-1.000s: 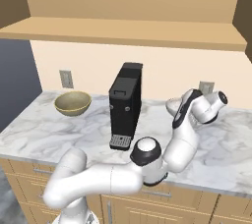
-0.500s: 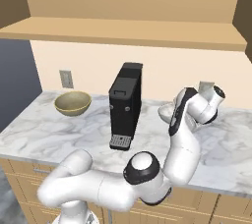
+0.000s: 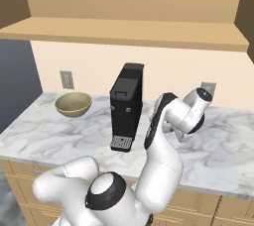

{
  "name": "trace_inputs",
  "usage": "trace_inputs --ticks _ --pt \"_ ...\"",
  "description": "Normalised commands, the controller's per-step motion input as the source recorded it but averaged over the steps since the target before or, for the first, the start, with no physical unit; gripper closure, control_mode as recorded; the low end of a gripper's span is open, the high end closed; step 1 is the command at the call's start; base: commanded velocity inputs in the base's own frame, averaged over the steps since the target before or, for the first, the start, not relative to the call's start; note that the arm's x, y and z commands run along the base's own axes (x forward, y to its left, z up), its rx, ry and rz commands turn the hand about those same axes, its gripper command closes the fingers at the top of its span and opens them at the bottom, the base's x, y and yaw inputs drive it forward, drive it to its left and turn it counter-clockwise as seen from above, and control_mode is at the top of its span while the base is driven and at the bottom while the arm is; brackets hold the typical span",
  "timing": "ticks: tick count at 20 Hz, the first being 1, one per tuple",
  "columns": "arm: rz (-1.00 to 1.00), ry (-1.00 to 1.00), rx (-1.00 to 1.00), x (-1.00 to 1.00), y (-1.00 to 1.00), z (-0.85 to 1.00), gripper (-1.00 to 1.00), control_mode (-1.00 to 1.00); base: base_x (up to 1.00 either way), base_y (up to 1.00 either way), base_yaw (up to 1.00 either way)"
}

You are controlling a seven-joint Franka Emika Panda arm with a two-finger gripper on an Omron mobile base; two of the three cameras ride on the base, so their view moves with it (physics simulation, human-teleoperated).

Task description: Pick up the bowls on the counter and stack them on top of one another in the open cabinet. Place the smaller bowl on top of the larger bowl.

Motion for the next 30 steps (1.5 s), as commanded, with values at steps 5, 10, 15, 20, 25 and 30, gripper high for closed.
trace_inputs --ticks 5,10,15,20,25,30 --pt "-0.26 0.00 0.00 -1.00 0.00 0.97 1.00 -1.00 0.00 0.00 0.00" --pt "-0.18 0.01 0.10 -1.00 0.00 0.99 1.00 -1.00 0.00 0.00 0.00" --pt "-0.10 0.03 0.16 -0.87 0.35 0.87 1.00 -1.00 0.00 0.00 0.00" --pt "-0.05 0.05 0.12 -0.40 0.76 0.79 1.00 -1.00 0.00 0.00 0.00" --pt "0.00 0.03 0.05 -0.17 0.93 0.76 1.00 -1.00 0.00 0.00 0.00" --pt "0.01 0.00 0.04 -0.13 0.97 0.27 1.00 -1.00 0.00 0.00 0.00"
